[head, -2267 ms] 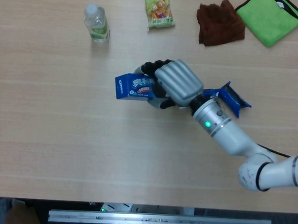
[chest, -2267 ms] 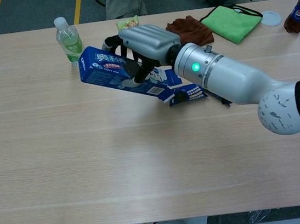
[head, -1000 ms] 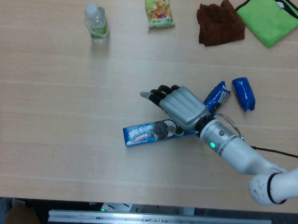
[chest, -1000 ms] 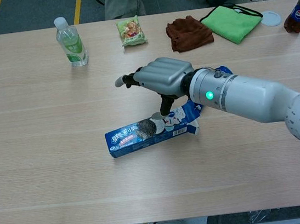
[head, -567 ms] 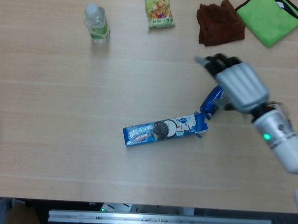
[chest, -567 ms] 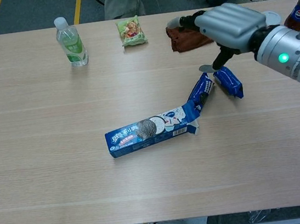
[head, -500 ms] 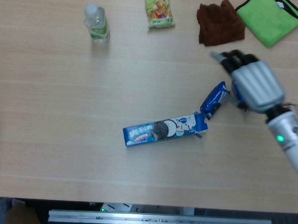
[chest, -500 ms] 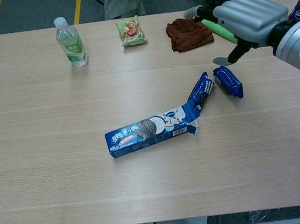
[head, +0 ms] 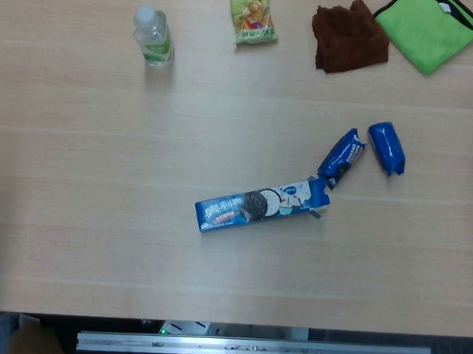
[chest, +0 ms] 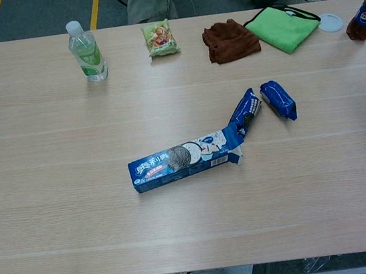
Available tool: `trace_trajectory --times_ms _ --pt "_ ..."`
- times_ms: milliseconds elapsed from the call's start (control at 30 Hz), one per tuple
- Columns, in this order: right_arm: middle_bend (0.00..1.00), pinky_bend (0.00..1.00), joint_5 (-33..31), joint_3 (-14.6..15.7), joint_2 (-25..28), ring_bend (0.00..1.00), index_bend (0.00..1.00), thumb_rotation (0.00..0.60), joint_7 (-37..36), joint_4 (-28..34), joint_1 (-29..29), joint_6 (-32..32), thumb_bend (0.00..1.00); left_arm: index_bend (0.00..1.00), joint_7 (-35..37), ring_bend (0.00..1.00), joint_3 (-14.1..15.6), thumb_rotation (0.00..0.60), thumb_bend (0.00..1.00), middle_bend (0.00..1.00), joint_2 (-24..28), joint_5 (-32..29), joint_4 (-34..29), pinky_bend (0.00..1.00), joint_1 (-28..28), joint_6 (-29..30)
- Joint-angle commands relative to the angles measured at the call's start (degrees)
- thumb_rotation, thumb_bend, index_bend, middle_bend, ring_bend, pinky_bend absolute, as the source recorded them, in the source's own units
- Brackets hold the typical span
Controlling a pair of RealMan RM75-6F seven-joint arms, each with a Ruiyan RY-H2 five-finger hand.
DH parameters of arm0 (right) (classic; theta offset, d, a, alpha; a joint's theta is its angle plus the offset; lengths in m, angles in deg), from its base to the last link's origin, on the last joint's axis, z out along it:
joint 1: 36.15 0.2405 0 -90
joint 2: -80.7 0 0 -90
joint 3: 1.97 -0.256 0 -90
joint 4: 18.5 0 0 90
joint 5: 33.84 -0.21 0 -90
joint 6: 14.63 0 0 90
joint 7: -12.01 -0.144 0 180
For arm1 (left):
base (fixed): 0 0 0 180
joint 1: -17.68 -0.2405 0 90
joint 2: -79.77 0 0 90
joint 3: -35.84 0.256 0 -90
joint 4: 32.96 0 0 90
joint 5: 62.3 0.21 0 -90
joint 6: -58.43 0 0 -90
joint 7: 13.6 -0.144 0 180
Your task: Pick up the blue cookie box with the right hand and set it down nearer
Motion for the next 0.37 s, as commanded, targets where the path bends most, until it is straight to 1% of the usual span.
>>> trace_trajectory --times_ms 33,200,367 --pt "0.24 0.30 3.07 0.61 1.05 0.16 0.11 0.600 -1.08 -0.55 -3.99 -3.24 0.20 0.29 -0.30 0.19 0.05 0.600 0.26 0.24 -0.29 0.25 -0.25 0.26 0.00 0.30" --pt "0.24 0.30 3.33 -0.60 1.71 0.16 0.11 0.600 -4.23 -1.40 -6.28 -2.70 0.20 0.29 -0.84 0.19 -0.07 0.600 0.26 0.24 -0.52 -0.04 -0.24 0.26 0.20 0.15" --pt "0.24 0.30 4.21 -1.82 1.50 0.16 0.11 0.600 -3.70 -2.33 -7.95 -2.83 0.20 0.29 -0.95 0.19 -0.12 0.600 0.26 0.24 -0.54 -0.31 -0.22 0.26 0.22 0.17"
